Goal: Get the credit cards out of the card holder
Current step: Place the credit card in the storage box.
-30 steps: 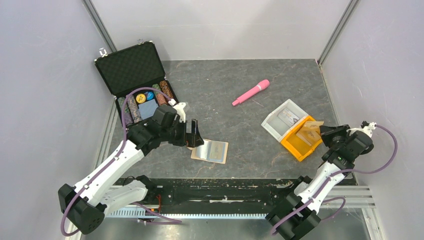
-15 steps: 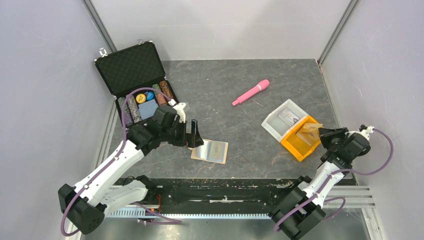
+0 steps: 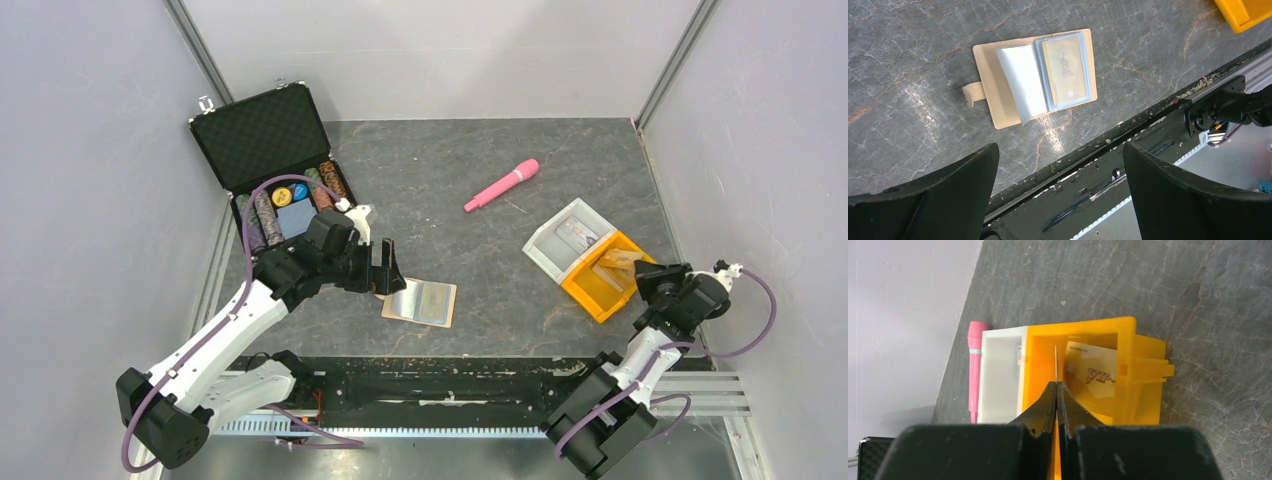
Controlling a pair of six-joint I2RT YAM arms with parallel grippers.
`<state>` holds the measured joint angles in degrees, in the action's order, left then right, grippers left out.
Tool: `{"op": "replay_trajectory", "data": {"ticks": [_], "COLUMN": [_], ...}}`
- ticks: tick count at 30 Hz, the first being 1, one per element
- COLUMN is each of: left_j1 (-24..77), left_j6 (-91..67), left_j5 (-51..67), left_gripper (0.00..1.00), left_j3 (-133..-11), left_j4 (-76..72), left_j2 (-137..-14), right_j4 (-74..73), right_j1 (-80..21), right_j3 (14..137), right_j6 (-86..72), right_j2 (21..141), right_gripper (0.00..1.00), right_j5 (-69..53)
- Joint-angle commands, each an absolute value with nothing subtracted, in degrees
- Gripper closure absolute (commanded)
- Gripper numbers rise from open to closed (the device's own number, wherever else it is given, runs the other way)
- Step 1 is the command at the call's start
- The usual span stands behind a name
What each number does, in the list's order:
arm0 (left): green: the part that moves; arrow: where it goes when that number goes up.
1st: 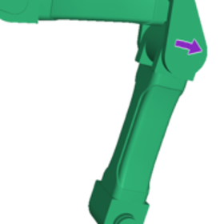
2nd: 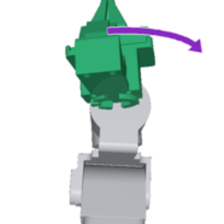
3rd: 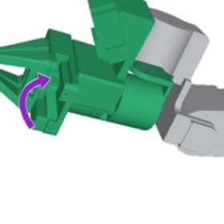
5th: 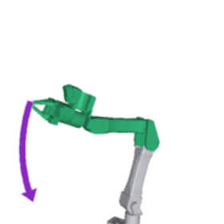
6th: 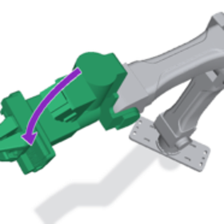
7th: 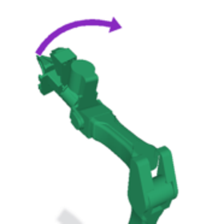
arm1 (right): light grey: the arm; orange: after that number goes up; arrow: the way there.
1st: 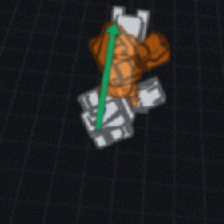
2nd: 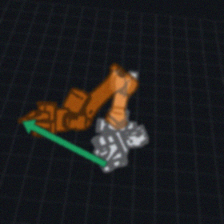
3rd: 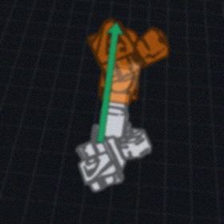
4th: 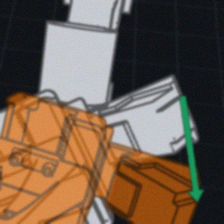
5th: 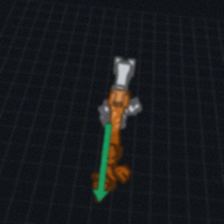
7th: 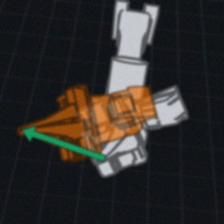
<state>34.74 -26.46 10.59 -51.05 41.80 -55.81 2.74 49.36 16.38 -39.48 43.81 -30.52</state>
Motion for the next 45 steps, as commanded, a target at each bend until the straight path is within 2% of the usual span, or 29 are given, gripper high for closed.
{"op": "replay_trajectory", "data": {"ticks": [1, 20, 24, 39, 45], "left_j1": [34.81, 34.80, 34.80, 34.81, 34.81], "left_j6": [-23.98, -23.99, -23.90, -23.91, -23.91], "left_j5": [9.86, 9.81, 9.78, 9.48, 8.70], "left_gripper": [0.00, 0.00, 0.00, 0.00, 0.00], "left_j3": [-53.00, -52.93, -52.91, -52.99, -52.91], "left_j4": [41.92, 41.99, 42.01, 42.01, 41.88], "left_j2": [-54.74, -54.58, -54.60, -54.80, -54.60], "right_j4": [9.36, 13.74, 13.30, 6.81, 2.76], "right_j1": [49.68, 49.66, 49.66, 49.66, 49.58], "right_j3": [14.85, 13.17, 14.02, 22.44, 27.83], "right_j6": [-40.86, -41.00, -40.38, -38.40, -38.07], "right_j2": [46.12, 50.07, 50.77, 53.21, 52.97], "right_gripper": [1.00, 1.00, 0.90, 0.69, 0.65], "right_j5": [-29.68, -28.04, -27.49, -24.54, -25.08]}}
